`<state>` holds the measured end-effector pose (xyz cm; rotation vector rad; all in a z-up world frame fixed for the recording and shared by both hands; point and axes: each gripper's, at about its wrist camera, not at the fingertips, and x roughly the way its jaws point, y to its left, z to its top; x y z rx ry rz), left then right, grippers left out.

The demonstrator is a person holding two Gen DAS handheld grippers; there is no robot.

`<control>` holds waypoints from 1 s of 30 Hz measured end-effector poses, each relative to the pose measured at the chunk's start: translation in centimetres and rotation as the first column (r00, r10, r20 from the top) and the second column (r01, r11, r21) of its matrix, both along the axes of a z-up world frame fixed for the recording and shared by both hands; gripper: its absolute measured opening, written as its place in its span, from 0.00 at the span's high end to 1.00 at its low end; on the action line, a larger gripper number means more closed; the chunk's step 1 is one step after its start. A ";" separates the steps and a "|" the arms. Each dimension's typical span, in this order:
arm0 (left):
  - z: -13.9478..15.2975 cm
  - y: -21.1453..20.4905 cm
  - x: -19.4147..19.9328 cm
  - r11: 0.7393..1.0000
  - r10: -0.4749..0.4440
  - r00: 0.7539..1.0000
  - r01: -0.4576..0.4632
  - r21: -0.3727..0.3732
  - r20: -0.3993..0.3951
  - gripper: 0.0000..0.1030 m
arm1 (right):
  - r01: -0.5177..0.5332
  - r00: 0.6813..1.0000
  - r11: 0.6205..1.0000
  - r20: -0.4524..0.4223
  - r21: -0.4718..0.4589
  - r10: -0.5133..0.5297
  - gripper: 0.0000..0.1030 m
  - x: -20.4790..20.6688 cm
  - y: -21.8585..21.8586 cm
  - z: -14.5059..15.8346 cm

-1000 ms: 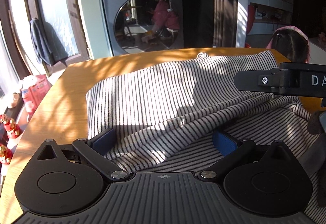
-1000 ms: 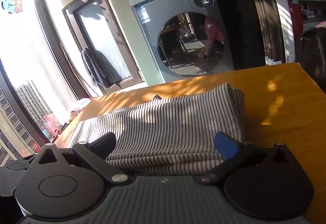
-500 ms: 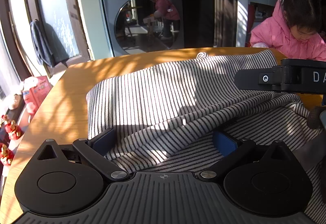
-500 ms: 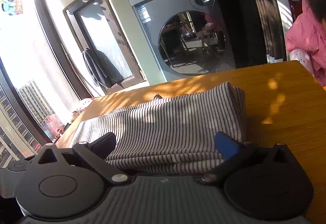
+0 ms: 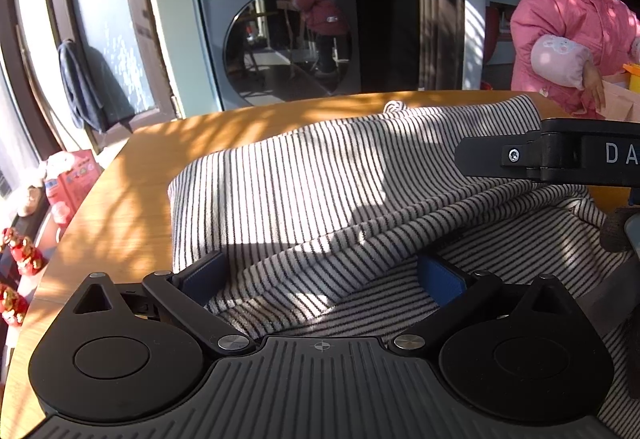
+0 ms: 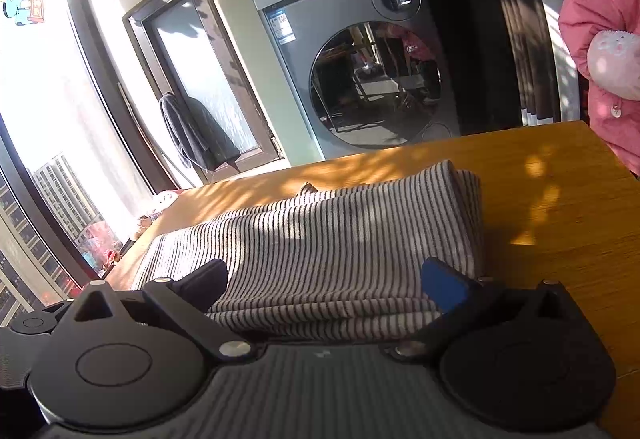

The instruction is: Fold clothes

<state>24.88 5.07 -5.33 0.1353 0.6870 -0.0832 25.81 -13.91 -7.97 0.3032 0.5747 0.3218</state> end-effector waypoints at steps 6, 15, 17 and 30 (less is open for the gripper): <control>0.0 0.1 0.2 1.000 0.001 1.000 -0.001 -0.002 -0.001 0.00 | -0.004 1.000 1.000 -0.003 -0.023 0.004 0.00 0.0 0.4 0.1; 0.0 0.5 0.3 1.000 -0.006 1.000 0.006 -0.023 -0.008 0.00 | -0.014 1.000 1.000 -0.010 0.011 0.014 0.00 0.2 0.1 0.0; -0.1 0.6 0.3 1.000 -0.006 1.000 0.006 -0.025 -0.007 0.00 | -0.014 1.000 1.000 -0.010 0.005 0.014 0.00 0.2 0.2 0.0; 0.0 0.8 0.5 0.999 -0.009 1.000 0.009 -0.036 -0.013 0.00 | -0.049 0.998 0.998 -0.031 -0.047 0.048 0.00 0.6 1.0 0.1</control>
